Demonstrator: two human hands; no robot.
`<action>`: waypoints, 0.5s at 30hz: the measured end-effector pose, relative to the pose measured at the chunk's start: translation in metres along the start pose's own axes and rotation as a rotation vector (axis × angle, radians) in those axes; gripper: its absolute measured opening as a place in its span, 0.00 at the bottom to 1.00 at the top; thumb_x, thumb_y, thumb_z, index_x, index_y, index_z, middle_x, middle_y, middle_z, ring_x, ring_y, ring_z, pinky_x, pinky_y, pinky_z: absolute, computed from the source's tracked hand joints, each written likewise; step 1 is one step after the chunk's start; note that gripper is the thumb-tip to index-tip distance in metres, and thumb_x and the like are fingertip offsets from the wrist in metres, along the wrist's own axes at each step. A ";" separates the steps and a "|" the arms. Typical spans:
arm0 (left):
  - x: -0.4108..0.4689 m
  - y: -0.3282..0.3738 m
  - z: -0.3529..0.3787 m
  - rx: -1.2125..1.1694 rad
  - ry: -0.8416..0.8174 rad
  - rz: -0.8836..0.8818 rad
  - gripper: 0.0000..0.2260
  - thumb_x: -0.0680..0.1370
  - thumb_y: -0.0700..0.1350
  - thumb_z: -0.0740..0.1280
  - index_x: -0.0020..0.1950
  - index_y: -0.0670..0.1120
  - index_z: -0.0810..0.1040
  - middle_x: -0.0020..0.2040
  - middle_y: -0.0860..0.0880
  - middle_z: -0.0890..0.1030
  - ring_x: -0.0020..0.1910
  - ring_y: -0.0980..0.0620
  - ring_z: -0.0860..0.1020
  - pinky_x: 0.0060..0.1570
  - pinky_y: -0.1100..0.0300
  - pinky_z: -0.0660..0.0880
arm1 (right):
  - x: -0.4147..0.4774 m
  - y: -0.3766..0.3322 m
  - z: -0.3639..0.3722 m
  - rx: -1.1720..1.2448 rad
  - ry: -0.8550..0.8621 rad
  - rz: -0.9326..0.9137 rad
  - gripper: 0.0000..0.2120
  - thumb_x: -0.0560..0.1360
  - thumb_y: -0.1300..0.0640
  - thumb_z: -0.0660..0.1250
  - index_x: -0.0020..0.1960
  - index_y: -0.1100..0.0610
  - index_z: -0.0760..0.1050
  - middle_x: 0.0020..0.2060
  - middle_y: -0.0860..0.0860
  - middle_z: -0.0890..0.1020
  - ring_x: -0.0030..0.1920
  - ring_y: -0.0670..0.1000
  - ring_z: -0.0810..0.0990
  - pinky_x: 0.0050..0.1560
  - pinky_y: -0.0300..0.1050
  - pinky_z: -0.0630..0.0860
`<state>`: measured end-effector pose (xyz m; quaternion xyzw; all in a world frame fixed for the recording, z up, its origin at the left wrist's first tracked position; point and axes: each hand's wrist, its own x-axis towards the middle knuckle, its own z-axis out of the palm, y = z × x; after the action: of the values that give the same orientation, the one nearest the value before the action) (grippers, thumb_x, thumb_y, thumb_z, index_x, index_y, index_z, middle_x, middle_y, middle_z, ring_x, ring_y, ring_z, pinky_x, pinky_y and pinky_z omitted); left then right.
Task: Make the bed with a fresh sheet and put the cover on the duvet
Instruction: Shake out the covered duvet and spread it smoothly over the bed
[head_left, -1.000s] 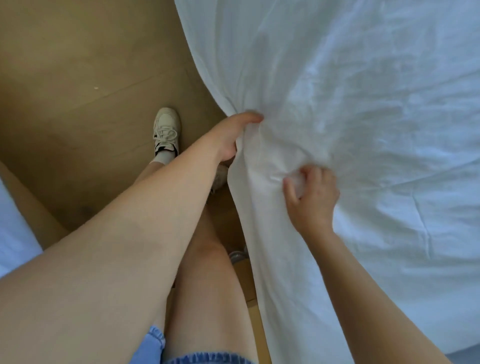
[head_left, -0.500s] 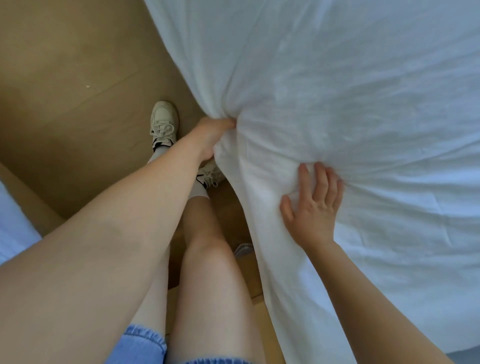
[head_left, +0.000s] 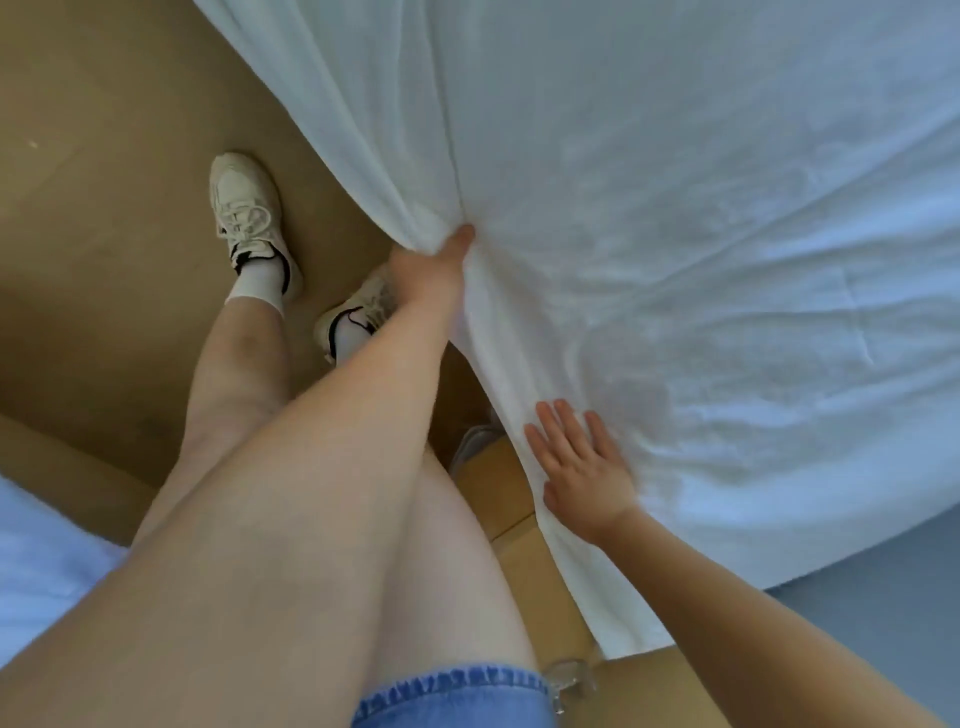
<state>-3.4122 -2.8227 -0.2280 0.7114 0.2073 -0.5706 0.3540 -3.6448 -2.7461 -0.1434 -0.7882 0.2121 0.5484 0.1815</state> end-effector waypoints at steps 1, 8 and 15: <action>-0.013 -0.015 0.011 -0.028 -0.025 -0.034 0.16 0.71 0.47 0.75 0.54 0.50 0.74 0.48 0.54 0.79 0.48 0.54 0.78 0.46 0.62 0.76 | -0.005 -0.003 0.002 0.036 0.063 0.042 0.34 0.77 0.51 0.59 0.77 0.57 0.48 0.75 0.58 0.39 0.75 0.58 0.35 0.72 0.57 0.30; -0.095 -0.110 0.027 0.216 -0.345 -0.443 0.38 0.67 0.49 0.77 0.73 0.49 0.61 0.63 0.50 0.76 0.60 0.50 0.75 0.62 0.52 0.71 | -0.046 -0.036 0.040 0.436 0.625 0.401 0.20 0.66 0.61 0.60 0.56 0.59 0.80 0.53 0.59 0.81 0.51 0.61 0.81 0.53 0.53 0.73; -0.142 -0.153 0.054 0.445 -0.400 -0.490 0.21 0.71 0.43 0.74 0.62 0.42 0.76 0.56 0.45 0.82 0.51 0.49 0.81 0.49 0.55 0.78 | -0.088 -0.071 0.091 0.956 0.471 1.175 0.16 0.70 0.59 0.67 0.56 0.62 0.77 0.54 0.59 0.78 0.50 0.62 0.77 0.41 0.53 0.73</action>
<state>-3.5925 -2.7452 -0.1376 0.5750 0.1693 -0.7967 0.0776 -3.7057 -2.6265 -0.0875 -0.4792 0.8388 0.2226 0.1313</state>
